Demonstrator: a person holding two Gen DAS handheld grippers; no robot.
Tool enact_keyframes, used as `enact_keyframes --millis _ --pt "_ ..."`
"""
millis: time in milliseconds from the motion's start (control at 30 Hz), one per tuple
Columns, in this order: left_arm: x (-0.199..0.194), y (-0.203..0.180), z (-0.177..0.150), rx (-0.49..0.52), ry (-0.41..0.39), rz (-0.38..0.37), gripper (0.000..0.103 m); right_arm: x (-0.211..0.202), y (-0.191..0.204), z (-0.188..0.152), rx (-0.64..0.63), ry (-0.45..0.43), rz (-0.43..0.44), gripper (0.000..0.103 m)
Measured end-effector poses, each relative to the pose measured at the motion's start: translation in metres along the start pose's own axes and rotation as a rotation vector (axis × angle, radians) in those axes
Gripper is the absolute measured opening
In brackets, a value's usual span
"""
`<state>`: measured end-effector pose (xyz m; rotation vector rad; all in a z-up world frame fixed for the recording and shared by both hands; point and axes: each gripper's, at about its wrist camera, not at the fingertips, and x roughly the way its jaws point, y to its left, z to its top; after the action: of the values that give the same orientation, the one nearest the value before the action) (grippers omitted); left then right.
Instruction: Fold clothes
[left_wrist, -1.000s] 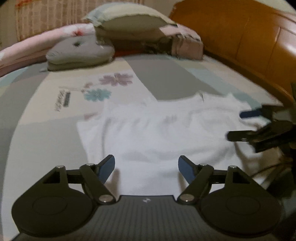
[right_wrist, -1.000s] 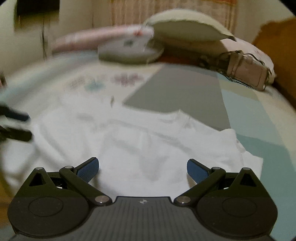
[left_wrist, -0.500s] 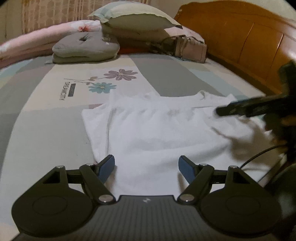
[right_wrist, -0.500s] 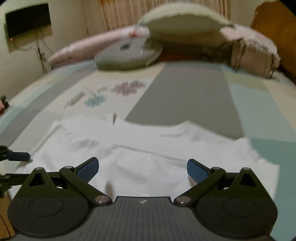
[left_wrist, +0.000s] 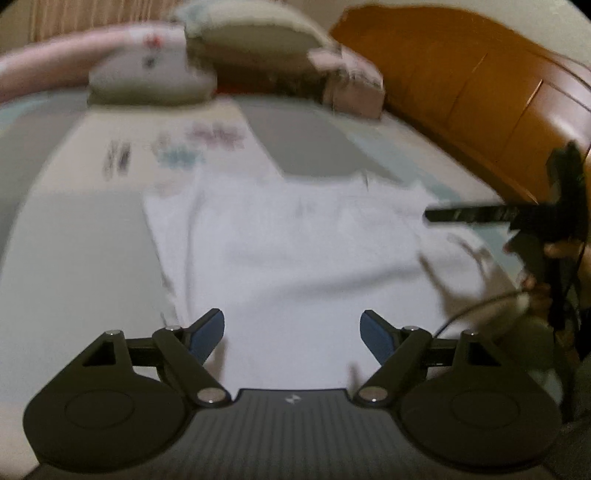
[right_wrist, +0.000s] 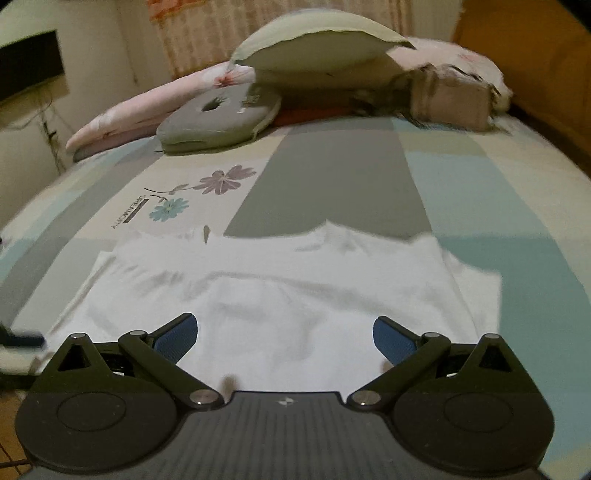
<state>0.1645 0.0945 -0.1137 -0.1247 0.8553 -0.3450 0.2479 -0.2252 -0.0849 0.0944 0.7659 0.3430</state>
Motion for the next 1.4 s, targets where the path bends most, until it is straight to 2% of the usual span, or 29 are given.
enact_keyframes --millis 67,200,300,400,533,633,700,800,933,1267,1400 --pt "0.001 0.001 -0.011 -0.033 0.038 0.013 0.080 -0.006 -0.003 -0.009 0.025 0.024 -0.001 0.103" --pt "-0.019 -0.007 -0.016 -0.028 -0.011 -0.037 0.081 -0.014 0.002 -0.019 0.035 0.054 -0.020 0.103" --pt "-0.018 -0.010 -0.010 0.005 -0.044 -0.021 0.082 -0.018 0.016 -0.019 0.005 0.055 -0.013 0.103" --pt "-0.006 -0.002 -0.010 -0.053 -0.015 0.021 0.082 -0.021 0.033 -0.017 -0.040 0.055 -0.019 0.103" --pt "-0.012 0.010 -0.017 -0.135 -0.014 -0.015 0.080 -0.021 0.050 -0.017 -0.080 0.071 -0.029 0.103" --pt "-0.025 0.015 -0.006 -0.070 -0.121 -0.008 0.081 -0.017 0.057 -0.015 -0.090 0.079 -0.033 0.103" --pt "-0.021 0.021 0.005 -0.035 -0.153 0.009 0.081 -0.015 0.064 -0.013 -0.100 0.082 -0.033 0.103" --pt "-0.005 0.032 0.020 0.003 -0.165 0.026 0.081 -0.015 0.072 -0.011 -0.130 0.082 -0.041 0.103" --pt "0.021 0.038 0.025 0.032 -0.117 0.012 0.081 -0.012 0.078 -0.010 -0.153 0.096 -0.072 0.103" --pt "-0.003 0.044 0.000 0.047 -0.093 0.016 0.081 0.007 0.081 -0.010 -0.158 0.122 -0.065 0.103" --pt "-0.005 0.046 0.009 0.038 -0.143 -0.030 0.081 0.008 0.086 -0.012 -0.168 0.124 -0.052 0.103"
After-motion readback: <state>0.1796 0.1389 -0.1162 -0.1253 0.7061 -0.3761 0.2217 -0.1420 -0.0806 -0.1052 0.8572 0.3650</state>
